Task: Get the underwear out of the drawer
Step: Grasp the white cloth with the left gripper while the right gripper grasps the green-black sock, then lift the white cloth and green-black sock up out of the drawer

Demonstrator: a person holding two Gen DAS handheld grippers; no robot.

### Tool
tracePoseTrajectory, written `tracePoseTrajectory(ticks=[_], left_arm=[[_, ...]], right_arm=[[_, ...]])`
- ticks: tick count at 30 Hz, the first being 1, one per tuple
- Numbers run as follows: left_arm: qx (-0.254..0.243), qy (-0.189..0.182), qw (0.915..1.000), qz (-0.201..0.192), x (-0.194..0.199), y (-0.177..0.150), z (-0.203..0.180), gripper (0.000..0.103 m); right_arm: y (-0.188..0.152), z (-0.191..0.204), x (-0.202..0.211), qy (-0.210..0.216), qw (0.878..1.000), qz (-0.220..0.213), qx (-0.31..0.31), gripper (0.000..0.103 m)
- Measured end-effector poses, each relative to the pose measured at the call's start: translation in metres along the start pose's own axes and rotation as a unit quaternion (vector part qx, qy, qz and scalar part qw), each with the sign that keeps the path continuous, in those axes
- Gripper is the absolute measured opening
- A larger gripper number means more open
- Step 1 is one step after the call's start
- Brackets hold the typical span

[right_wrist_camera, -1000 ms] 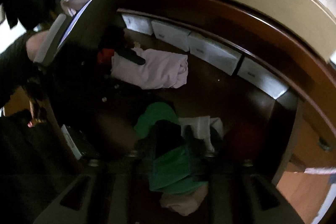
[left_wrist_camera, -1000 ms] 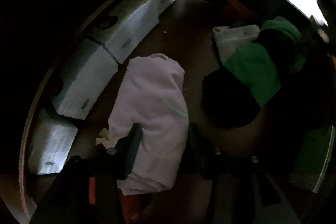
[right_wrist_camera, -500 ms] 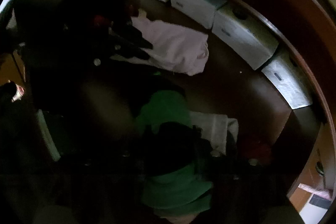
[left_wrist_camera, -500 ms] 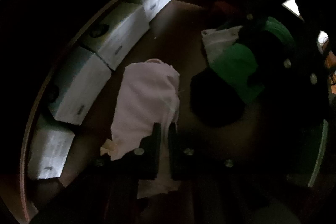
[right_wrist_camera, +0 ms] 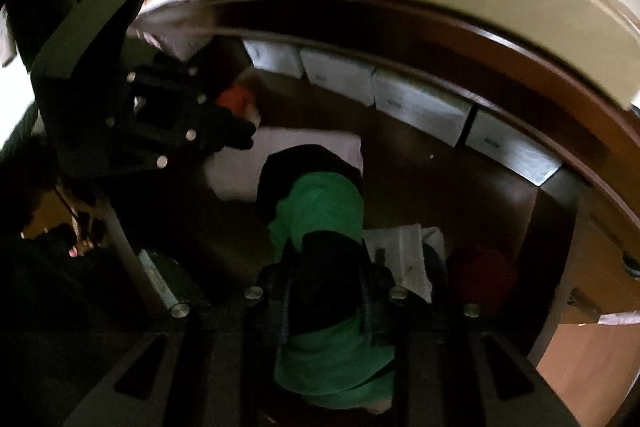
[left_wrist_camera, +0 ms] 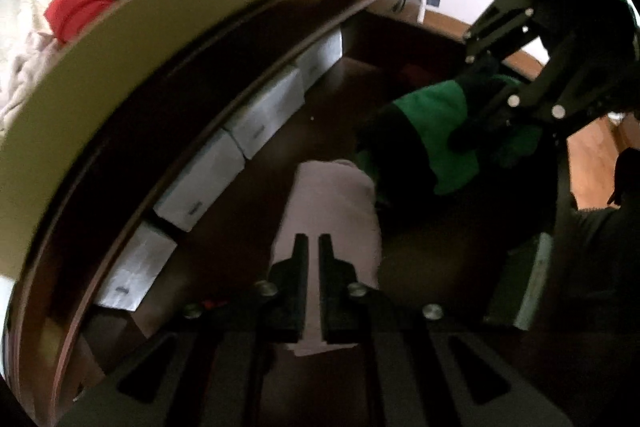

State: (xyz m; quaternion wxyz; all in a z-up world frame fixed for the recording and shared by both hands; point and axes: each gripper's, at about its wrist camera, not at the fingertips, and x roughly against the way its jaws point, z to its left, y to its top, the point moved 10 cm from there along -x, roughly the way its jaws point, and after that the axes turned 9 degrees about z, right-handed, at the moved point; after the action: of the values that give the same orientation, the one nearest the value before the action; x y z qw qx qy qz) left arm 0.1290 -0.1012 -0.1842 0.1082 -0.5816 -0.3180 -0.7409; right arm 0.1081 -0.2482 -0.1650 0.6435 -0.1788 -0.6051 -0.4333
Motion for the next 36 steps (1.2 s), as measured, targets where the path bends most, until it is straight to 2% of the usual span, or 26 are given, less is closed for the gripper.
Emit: tracePoseTrajectory(ticks=[6, 9, 10, 11, 13, 21, 25, 30, 31, 32, 34, 36], left_arm=[[-0.015, 0.005, 0.9997, 0.019, -0.011, -0.003, -0.009, 0.002], [-0.007, 0.004, 0.9997, 0.024, -0.022, 0.005, -0.007, 0.011], [-0.007, -0.002, 0.9996, 0.027, -0.024, 0.007, -0.007, 0.023], [-0.007, -0.003, 0.9996, 0.027, -0.023, 0.007, -0.008, 0.042], [-0.009, -0.001, 0.9996, 0.025, -0.023, 0.009, -0.008, 0.064], [-0.053, 0.009, 0.9958, 0.075, -0.058, 0.007, -0.016, 0.064], [-0.06, 0.0, 0.9932, 0.1, -0.077, 0.003, -0.018, 0.064], [-0.061, -0.01, 0.9929, 0.101, -0.086, 0.003, -0.022, 0.064], [-0.061, -0.016, 0.993, 0.101, -0.086, 0.002, -0.023, 0.055], [-0.065, -0.023, 0.9929, 0.097, -0.083, 0.002, -0.026, 0.034], [-0.071, -0.023, 0.9926, 0.096, -0.079, 0.0, -0.029, 0.023], [-0.083, -0.016, 0.9924, 0.09, -0.074, -0.002, -0.033, 0.02]], right_arm=[[-0.002, 0.003, 0.004, 0.007, 1.0, -0.016, -0.017, 0.027], [-0.001, 0.005, 0.006, 0.005, 1.0, -0.023, -0.019, 0.027], [0.001, 0.004, 0.007, 0.006, 0.999, -0.027, -0.02, 0.027], [0.002, 0.004, 0.01, 0.007, 0.999, -0.031, -0.022, 0.027], [0.003, 0.002, 0.01, 0.007, 0.999, -0.038, -0.026, 0.027], [0.0, -0.003, 0.013, 0.016, 0.998, -0.049, -0.034, 0.027], [-0.001, -0.005, 0.012, 0.019, 0.998, -0.052, -0.038, 0.027], [-0.003, -0.008, 0.013, 0.02, 0.997, -0.056, -0.045, 0.027], [-0.003, -0.008, 0.013, 0.019, 0.997, -0.056, -0.046, 0.027], [-0.003, -0.008, 0.013, 0.019, 0.997, -0.057, -0.047, 0.027], [-0.003, -0.007, 0.015, 0.02, 0.997, -0.06, -0.049, 0.027], [-0.003, -0.007, 0.017, 0.018, 0.997, -0.063, -0.049, 0.027]])
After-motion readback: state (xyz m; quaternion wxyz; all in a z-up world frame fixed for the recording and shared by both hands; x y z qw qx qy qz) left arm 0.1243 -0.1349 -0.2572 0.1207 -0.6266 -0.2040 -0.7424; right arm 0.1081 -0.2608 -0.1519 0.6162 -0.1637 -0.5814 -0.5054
